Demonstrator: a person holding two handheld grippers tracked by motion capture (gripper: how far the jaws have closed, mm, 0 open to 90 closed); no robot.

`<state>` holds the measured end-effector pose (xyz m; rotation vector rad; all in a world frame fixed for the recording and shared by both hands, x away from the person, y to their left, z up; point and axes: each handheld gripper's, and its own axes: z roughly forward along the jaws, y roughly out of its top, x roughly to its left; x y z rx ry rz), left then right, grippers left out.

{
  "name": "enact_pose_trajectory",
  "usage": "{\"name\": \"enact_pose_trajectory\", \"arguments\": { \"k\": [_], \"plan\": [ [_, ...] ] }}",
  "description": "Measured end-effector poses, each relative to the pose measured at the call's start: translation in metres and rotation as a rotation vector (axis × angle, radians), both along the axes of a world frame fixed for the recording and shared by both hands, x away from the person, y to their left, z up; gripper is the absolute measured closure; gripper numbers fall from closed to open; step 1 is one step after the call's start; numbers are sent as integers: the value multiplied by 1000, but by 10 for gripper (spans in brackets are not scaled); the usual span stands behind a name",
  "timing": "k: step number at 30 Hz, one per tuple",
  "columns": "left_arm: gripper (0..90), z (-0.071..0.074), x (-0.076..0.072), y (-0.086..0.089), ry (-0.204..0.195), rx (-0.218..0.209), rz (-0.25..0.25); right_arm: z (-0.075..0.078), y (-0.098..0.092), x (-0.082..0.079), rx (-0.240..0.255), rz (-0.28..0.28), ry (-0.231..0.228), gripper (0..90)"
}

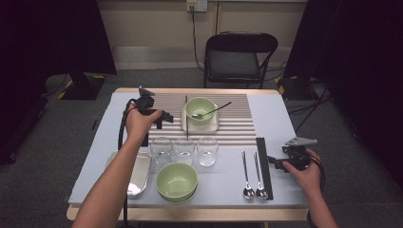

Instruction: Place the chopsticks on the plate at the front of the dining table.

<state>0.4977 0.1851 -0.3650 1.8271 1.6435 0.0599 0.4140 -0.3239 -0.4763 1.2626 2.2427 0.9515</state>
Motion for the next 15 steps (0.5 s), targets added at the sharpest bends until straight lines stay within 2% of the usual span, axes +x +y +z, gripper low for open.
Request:
{"name": "enact_pose_trajectory", "arguments": {
  "k": [15],
  "plan": [
    [342,-1,-7,0,-11,0,-21,2,2,1,4,-26,18,187]
  ]
}}
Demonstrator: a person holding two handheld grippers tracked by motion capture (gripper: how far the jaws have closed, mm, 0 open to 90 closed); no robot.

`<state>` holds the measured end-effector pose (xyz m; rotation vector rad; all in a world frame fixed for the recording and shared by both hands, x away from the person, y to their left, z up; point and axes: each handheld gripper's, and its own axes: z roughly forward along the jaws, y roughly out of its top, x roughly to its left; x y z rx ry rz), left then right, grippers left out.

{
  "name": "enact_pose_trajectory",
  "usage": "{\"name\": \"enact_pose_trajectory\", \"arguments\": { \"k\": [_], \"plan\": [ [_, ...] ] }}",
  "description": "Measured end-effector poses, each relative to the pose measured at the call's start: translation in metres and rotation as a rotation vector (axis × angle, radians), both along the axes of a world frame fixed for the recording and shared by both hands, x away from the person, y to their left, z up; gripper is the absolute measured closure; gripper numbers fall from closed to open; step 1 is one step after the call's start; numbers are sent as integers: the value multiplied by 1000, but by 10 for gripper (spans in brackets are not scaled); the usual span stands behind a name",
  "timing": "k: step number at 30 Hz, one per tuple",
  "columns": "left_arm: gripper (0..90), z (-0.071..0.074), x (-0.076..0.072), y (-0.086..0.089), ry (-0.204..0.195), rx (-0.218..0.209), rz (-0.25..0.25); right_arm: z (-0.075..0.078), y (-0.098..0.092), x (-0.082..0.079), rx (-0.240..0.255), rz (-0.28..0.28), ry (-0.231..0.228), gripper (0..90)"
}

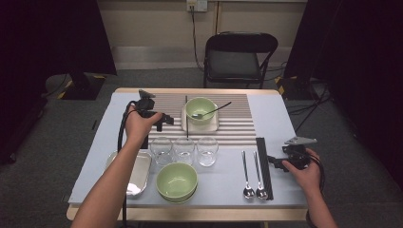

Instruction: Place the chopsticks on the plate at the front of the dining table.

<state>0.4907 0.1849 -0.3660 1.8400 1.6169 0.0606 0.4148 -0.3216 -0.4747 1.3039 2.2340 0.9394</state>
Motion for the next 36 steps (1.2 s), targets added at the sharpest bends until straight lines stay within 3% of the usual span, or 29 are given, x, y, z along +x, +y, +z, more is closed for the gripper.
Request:
{"name": "enact_pose_trajectory", "arguments": {
  "k": [36],
  "plan": [
    [343,4,-11,-2,-13,19,-35,11,3,2,-10,-114,96,264]
  ]
}}
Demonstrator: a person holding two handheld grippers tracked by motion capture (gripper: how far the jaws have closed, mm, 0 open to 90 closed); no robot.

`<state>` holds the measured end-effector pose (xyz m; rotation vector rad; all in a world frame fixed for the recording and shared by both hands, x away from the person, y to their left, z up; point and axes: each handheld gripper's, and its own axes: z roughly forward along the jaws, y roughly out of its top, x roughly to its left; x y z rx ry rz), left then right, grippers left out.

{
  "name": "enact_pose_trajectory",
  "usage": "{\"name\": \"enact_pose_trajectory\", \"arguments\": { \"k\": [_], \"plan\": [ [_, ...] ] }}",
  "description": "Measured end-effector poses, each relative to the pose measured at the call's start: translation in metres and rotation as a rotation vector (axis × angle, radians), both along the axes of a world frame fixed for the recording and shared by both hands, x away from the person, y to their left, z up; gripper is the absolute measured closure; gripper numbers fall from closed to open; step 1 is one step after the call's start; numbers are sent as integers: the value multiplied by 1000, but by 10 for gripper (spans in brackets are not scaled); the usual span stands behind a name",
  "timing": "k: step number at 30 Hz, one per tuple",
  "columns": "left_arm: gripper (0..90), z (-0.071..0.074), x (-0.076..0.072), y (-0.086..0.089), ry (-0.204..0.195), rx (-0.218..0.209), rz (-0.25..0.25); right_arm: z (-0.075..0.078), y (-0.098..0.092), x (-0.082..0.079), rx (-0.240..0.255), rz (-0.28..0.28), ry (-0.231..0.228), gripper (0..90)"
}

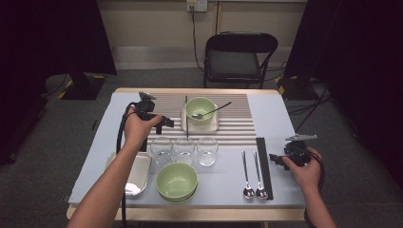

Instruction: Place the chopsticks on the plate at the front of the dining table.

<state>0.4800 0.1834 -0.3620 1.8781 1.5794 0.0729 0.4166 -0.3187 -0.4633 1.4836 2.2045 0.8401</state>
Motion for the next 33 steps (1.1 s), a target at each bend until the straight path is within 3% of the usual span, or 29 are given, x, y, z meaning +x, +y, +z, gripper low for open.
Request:
{"name": "enact_pose_trajectory", "arguments": {
  "k": [12,33],
  "plan": [
    [343,3,-4,-1,-9,0,-9,6,5,0,5,-7,9,275],
    [343,5,-4,-2,-12,8,-15,8,18,1,35,-36,55,381]
  ]
}}
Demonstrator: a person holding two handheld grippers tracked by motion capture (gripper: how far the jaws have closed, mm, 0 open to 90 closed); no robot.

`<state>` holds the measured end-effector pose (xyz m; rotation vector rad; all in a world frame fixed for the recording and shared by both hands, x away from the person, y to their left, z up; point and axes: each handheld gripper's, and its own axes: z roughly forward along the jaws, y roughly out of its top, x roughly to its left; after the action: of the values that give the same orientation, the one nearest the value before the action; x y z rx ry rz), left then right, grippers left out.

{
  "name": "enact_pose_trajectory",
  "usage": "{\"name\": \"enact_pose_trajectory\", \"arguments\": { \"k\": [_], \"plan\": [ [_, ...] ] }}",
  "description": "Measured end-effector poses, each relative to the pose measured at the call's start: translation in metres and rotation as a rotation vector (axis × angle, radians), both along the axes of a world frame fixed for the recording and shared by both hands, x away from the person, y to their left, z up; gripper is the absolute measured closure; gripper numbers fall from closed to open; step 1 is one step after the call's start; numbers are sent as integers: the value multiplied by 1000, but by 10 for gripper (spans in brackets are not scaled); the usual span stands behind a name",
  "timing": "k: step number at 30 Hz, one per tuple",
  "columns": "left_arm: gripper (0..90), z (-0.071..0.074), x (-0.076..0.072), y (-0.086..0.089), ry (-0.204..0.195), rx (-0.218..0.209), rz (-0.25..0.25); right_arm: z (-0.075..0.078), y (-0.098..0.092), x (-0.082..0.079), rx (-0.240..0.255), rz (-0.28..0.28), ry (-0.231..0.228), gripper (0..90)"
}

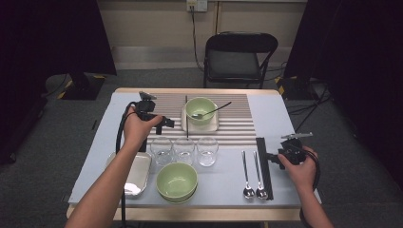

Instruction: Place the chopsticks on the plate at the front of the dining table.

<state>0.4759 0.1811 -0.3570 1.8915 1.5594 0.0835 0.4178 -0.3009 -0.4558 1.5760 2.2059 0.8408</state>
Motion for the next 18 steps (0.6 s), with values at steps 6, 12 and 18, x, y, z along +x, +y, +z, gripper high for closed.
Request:
{"name": "enact_pose_trajectory", "arguments": {
  "k": [6,12,18],
  "plan": [
    [343,0,0,0,2,-2,-3,-1,1,0,8,-16,13,395],
    [343,0,0,1,3,3,-1,-1,2,0,9,-28,13,413],
    [344,0,0,1,1,10,3,-1,4,1,6,-39,11,417]
  ]
}}
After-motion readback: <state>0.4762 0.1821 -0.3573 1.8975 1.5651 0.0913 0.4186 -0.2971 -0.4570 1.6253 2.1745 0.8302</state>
